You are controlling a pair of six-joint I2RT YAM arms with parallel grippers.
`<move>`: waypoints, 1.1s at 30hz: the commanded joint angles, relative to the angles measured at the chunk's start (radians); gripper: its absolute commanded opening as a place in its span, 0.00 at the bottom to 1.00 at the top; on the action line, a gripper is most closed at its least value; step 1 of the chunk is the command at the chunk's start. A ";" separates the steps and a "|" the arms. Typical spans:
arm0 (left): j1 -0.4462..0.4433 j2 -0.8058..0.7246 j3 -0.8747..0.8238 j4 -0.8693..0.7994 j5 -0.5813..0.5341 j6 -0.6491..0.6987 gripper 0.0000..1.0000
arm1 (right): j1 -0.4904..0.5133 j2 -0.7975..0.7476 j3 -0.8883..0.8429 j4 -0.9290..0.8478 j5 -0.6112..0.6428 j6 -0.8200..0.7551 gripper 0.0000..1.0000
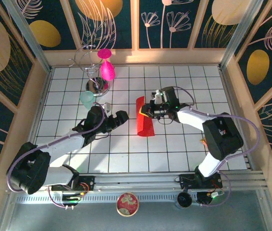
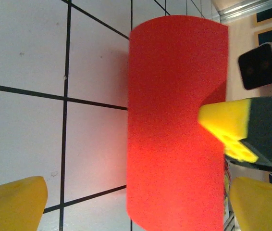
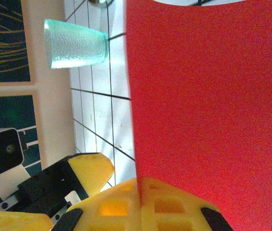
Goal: Fold a paper plane with a square sheet of paper (pick it up from the middle)
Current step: First fold in half a square sheet of paper at the center of the table.
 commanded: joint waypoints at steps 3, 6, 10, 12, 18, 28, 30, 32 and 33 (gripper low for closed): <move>0.003 0.076 0.029 -0.024 0.054 0.043 0.91 | -0.007 0.037 -0.084 0.218 -0.050 0.051 0.00; 0.002 0.120 0.045 -0.023 0.074 0.048 0.88 | -0.024 0.051 -0.108 0.220 -0.048 0.033 0.00; -0.014 0.184 0.082 -0.022 0.088 0.047 0.84 | -0.050 0.078 -0.105 0.175 -0.041 -0.022 0.00; -0.027 0.210 0.102 -0.024 0.085 0.044 0.82 | -0.059 0.097 -0.091 0.142 -0.035 -0.053 0.00; -0.076 0.293 0.182 -0.057 0.032 0.033 0.76 | -0.087 0.151 -0.029 0.038 -0.015 -0.150 0.00; -0.108 0.454 0.330 -0.139 -0.066 0.018 0.63 | -0.110 0.215 0.042 -0.023 -0.041 -0.227 0.00; -0.112 0.476 0.353 -0.148 -0.074 0.015 0.62 | -0.114 0.224 0.048 -0.028 -0.050 -0.234 0.00; -0.113 0.497 0.376 -0.160 -0.083 0.018 0.62 | -0.117 0.229 0.048 -0.023 -0.059 -0.236 0.00; -0.114 0.508 0.389 -0.170 -0.090 0.019 0.62 | -0.118 0.230 0.049 -0.022 -0.062 -0.236 0.00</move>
